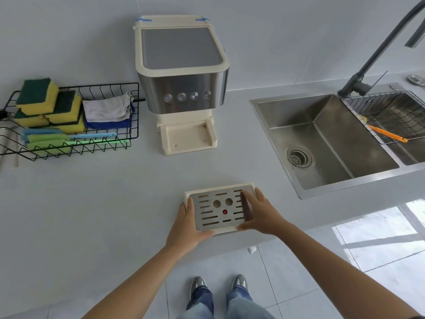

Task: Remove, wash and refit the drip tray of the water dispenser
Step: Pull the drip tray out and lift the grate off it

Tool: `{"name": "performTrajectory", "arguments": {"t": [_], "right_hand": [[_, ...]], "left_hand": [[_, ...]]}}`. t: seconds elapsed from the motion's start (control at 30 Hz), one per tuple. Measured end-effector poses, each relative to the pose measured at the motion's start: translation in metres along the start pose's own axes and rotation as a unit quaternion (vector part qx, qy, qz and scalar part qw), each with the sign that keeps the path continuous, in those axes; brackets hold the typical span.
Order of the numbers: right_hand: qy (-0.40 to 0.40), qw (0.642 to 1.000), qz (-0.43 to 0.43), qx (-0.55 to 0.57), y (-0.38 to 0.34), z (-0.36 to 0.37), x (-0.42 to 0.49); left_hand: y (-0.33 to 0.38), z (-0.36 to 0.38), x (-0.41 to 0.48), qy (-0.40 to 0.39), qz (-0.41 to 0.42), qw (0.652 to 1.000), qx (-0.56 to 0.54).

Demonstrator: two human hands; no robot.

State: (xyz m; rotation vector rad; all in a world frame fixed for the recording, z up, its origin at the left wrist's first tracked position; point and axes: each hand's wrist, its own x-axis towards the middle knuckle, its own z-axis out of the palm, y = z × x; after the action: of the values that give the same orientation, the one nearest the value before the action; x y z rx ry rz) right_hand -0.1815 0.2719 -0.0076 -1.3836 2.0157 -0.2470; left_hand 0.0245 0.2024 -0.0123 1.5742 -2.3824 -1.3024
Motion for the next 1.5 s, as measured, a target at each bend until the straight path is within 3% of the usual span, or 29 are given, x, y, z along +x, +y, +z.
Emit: {"name": "performTrajectory", "arguments": {"t": [0.17,0.33,1.13,1.5], "right_hand": [[0.018,0.986,-0.063,-0.153,-0.005,-0.005,0.002],[-0.015,0.979,-0.129,-0.159,-0.011,-0.008,0.007],[-0.034,0.969,-0.177,-0.171,-0.019,-0.018,0.015],[0.025,0.974,-0.164,-0.154,-0.012,-0.056,0.027]], "left_hand": [[0.010,-0.008,0.006,0.011,0.066,0.982,0.177],[0.021,-0.003,0.014,-0.050,0.126,0.958,0.252],[0.023,-0.009,0.029,-0.057,0.162,0.944,0.281],[0.044,-0.028,0.059,-0.016,0.227,0.932,0.281]]}}
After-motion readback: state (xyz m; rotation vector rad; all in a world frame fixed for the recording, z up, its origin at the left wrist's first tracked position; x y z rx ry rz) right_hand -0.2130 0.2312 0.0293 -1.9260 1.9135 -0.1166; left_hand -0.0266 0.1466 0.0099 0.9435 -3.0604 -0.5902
